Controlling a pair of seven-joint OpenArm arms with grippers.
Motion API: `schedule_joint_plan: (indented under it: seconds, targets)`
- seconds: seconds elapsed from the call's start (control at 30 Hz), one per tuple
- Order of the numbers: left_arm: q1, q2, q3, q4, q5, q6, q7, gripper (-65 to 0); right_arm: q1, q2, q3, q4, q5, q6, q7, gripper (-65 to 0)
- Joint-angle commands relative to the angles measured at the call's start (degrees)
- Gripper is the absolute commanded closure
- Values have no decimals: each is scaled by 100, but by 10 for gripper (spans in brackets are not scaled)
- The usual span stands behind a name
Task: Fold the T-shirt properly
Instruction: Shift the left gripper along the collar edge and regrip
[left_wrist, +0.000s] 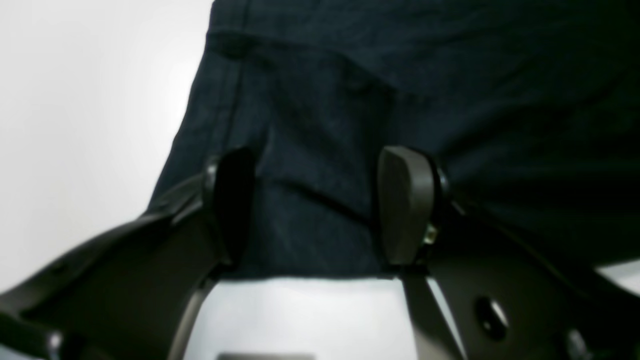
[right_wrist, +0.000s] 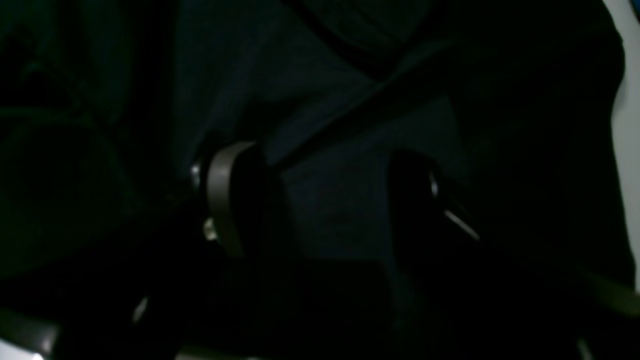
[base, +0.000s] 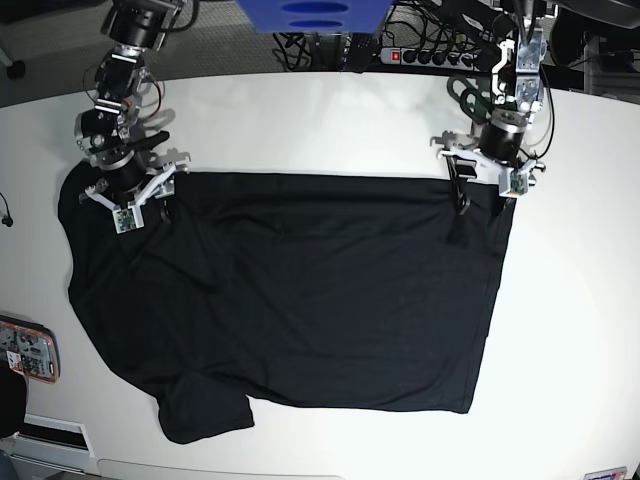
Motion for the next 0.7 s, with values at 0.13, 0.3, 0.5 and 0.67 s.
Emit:
schedule_joint_plan:
  seconds: [0.13, 0.3, 0.5, 0.67]
  targets:
    - [589, 16, 24, -157, 63, 83, 800, -381, -441, 10, 16, 1, -699, 159, -979, -389]
    - [712, -19, 15, -157, 63, 83, 773, -381, -441, 19, 16, 9, -699, 159, -979, -389]
    - [642, -222, -2, 1029, 63, 109, 1397, -381, -432, 10, -19, 18, -699, 159, -997, -389]
    - [440, -178, -495, 2752, 107, 109, 3182, -381, -432, 1, -19, 18, -699, 159, -997, -389]
